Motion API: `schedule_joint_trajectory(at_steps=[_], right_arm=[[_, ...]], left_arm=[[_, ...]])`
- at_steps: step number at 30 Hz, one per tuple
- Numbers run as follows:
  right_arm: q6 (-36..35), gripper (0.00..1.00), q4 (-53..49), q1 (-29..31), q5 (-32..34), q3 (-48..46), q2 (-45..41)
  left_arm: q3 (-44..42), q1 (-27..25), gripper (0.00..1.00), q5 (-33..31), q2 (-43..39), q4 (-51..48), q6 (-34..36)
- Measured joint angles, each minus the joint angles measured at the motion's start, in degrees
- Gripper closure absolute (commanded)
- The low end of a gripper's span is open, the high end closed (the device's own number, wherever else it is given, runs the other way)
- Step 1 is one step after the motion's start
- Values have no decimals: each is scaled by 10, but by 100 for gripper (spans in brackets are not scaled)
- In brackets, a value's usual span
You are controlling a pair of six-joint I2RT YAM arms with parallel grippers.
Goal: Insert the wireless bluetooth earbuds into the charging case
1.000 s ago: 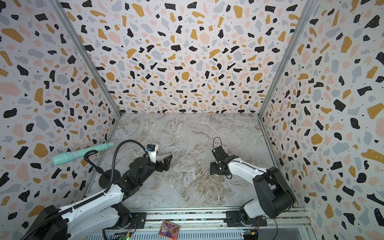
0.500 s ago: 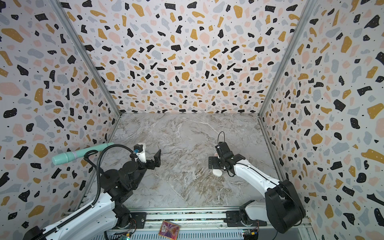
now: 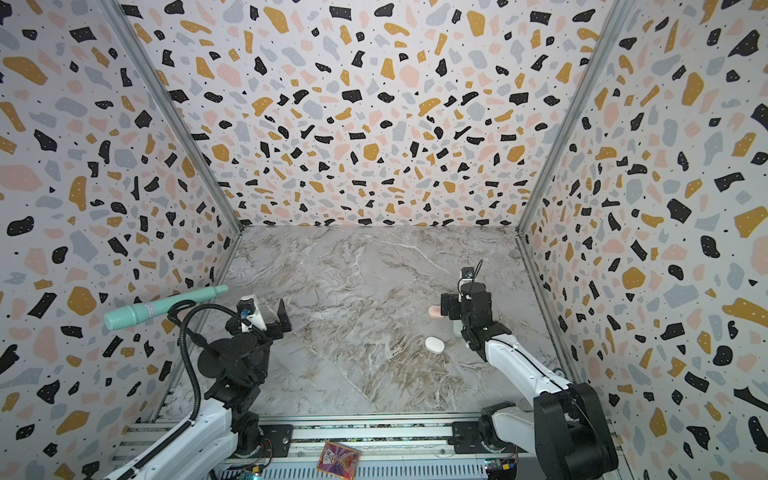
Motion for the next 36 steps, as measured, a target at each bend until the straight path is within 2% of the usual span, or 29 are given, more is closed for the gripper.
schedule_joint_trajectory(at_steps=[8,11,16,24,36], right_arm=[[-68,0,231,-33,-42,-113,39],[-79,0,313,-50,-61,-144,56],[-93,0,395,-62,-82,-154,84],[-97,1,536,-89,-106,-179,165],[-96,1,559,-92,-92,-177,184]], left_arm=[[-27,46,0,19,209,185,23],[-27,64,0,33,255,235,32],[-26,90,0,51,329,317,32],[-24,99,0,66,366,360,31],[2,105,0,74,372,354,25]])
